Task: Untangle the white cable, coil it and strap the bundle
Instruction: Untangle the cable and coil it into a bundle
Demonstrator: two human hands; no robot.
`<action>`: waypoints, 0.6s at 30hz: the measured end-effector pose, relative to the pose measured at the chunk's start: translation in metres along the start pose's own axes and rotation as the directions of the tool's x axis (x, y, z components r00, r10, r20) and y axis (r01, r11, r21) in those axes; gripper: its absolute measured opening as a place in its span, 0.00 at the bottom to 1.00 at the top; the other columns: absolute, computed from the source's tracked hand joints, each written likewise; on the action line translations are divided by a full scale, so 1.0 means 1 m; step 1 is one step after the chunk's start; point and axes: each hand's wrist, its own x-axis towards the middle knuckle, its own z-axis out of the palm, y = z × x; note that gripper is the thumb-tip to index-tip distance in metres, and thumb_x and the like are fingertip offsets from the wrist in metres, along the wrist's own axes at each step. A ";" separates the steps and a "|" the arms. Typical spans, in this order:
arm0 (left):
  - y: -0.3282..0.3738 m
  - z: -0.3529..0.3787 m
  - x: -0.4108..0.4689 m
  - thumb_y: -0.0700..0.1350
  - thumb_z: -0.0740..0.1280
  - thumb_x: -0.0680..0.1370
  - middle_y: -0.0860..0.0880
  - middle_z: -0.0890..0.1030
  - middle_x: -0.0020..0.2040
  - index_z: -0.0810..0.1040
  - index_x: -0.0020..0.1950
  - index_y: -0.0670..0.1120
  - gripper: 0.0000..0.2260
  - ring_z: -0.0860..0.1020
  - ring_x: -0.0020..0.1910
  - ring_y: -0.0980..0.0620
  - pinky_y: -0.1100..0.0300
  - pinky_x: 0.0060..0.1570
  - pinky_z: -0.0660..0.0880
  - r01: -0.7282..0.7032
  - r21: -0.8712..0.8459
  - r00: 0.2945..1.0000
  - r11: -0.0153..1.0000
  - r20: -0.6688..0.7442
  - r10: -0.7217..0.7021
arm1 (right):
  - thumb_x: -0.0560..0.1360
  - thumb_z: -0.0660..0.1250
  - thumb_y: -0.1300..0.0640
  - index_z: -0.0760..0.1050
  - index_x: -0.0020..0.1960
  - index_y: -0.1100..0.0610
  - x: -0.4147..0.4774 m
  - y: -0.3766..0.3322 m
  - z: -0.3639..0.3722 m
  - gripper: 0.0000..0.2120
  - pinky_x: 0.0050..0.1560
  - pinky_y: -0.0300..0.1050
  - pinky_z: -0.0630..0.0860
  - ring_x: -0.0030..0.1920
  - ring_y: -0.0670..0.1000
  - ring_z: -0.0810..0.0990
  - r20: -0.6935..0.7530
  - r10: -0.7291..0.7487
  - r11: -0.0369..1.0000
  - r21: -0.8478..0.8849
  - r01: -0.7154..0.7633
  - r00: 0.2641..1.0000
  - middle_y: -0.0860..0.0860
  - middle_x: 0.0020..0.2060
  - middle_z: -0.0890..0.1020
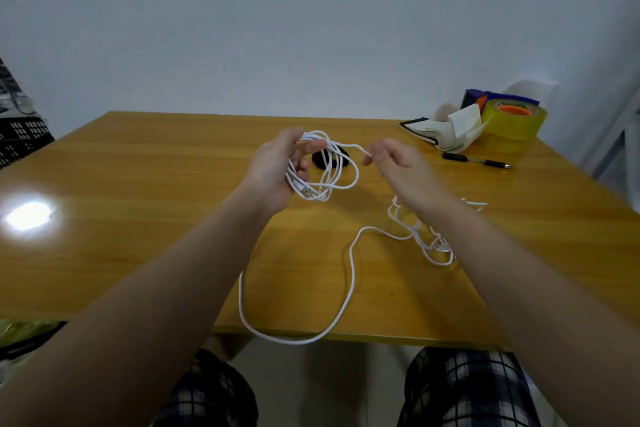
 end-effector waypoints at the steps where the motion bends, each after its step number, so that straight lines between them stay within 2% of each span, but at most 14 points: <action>1: 0.002 -0.002 0.000 0.43 0.60 0.80 0.48 0.83 0.34 0.72 0.47 0.42 0.05 0.70 0.21 0.57 0.67 0.19 0.64 -0.007 -0.014 1.000 1.000 0.007 0.007 | 0.79 0.57 0.45 0.75 0.44 0.51 -0.001 0.004 -0.004 0.13 0.35 0.37 0.65 0.33 0.43 0.68 -0.001 -0.022 0.999 0.031 0.022 1.000 0.45 0.32 0.70; 4: 0.010 -0.001 -0.001 0.43 0.60 0.81 0.47 0.83 0.33 0.74 0.44 0.39 0.10 0.80 0.28 0.55 0.66 0.25 0.73 -0.051 -0.123 0.998 0.991 0.030 0.055 | 0.78 0.62 0.49 0.74 0.41 0.53 0.001 0.017 -0.010 0.10 0.33 0.38 0.66 0.34 0.46 0.68 -0.028 -0.044 0.999 0.003 0.044 0.999 0.51 0.32 0.71; 7: 0.017 0.004 0.000 0.43 0.60 0.81 0.45 0.83 0.32 0.73 0.44 0.39 0.10 0.84 0.36 0.50 0.63 0.38 0.80 -0.105 -0.252 0.993 0.962 0.028 0.116 | 0.79 0.59 0.51 0.75 0.38 0.57 0.004 0.026 -0.010 0.15 0.26 0.36 0.66 0.32 0.51 0.66 -0.174 0.023 0.999 -0.037 -0.030 0.984 0.57 0.31 0.69; 9: 0.017 0.005 0.001 0.42 0.60 0.81 0.43 0.83 0.34 0.73 0.47 0.37 0.09 0.84 0.37 0.48 0.60 0.43 0.81 -0.116 -0.285 0.990 0.951 0.040 0.132 | 0.80 0.58 0.50 0.72 0.35 0.54 0.007 0.026 -0.008 0.17 0.29 0.41 0.65 0.29 0.50 0.67 -0.196 0.046 0.989 -0.130 -0.073 0.979 0.53 0.27 0.69; 11: 0.014 0.005 0.005 0.42 0.61 0.81 0.42 0.84 0.36 0.72 0.55 0.34 0.10 0.84 0.39 0.47 0.59 0.43 0.81 -0.118 -0.296 0.990 0.948 0.039 0.136 | 0.80 0.56 0.49 0.70 0.34 0.52 0.008 0.023 -0.003 0.17 0.34 0.45 0.65 0.31 0.52 0.70 -0.122 0.048 0.940 -0.331 -0.087 0.991 0.49 0.26 0.70; 13: 0.013 0.003 0.010 0.42 0.61 0.81 0.39 0.84 0.40 0.70 0.59 0.34 0.12 0.84 0.43 0.45 0.58 0.45 0.81 -0.123 -0.281 0.990 0.952 0.030 0.136 | 0.81 0.54 0.49 0.73 0.41 0.51 0.005 0.018 0.004 0.15 0.39 0.47 0.67 0.39 0.55 0.74 0.006 0.066 0.826 -0.562 -0.051 0.998 0.50 0.34 0.76; 15: 0.013 0.000 0.014 0.43 0.60 0.82 0.37 0.83 0.46 0.70 0.53 0.36 0.09 0.83 0.49 0.43 0.56 0.52 0.80 -0.119 -0.232 0.992 0.965 0.013 0.125 | 0.81 0.53 0.52 0.74 0.56 0.48 0.000 0.016 0.010 0.11 0.42 0.46 0.67 0.49 0.57 0.77 0.129 0.095 0.682 -0.731 0.030 0.987 0.53 0.50 0.80; 17: 0.012 -0.001 0.017 0.43 0.58 0.82 0.34 0.80 0.52 0.69 0.48 0.38 0.09 0.80 0.56 0.41 0.54 0.58 0.77 -0.109 -0.177 0.994 0.978 -0.022 0.107 | 0.81 0.52 0.57 0.65 0.69 0.42 -0.006 0.014 0.013 0.19 0.43 0.46 0.68 0.56 0.57 0.77 0.257 0.132 0.572 -0.808 0.138 0.957 0.50 0.60 0.78; 18: 0.012 -0.002 0.018 0.44 0.58 0.83 0.33 0.79 0.55 0.69 0.47 0.38 0.09 0.78 0.59 0.41 0.53 0.60 0.75 -0.107 -0.132 0.994 0.986 -0.038 0.103 | 0.81 0.52 0.60 0.60 0.71 0.41 -0.008 0.014 0.015 0.23 0.44 0.47 0.70 0.57 0.57 0.77 0.312 0.152 0.550 -0.815 0.182 0.938 0.48 0.62 0.77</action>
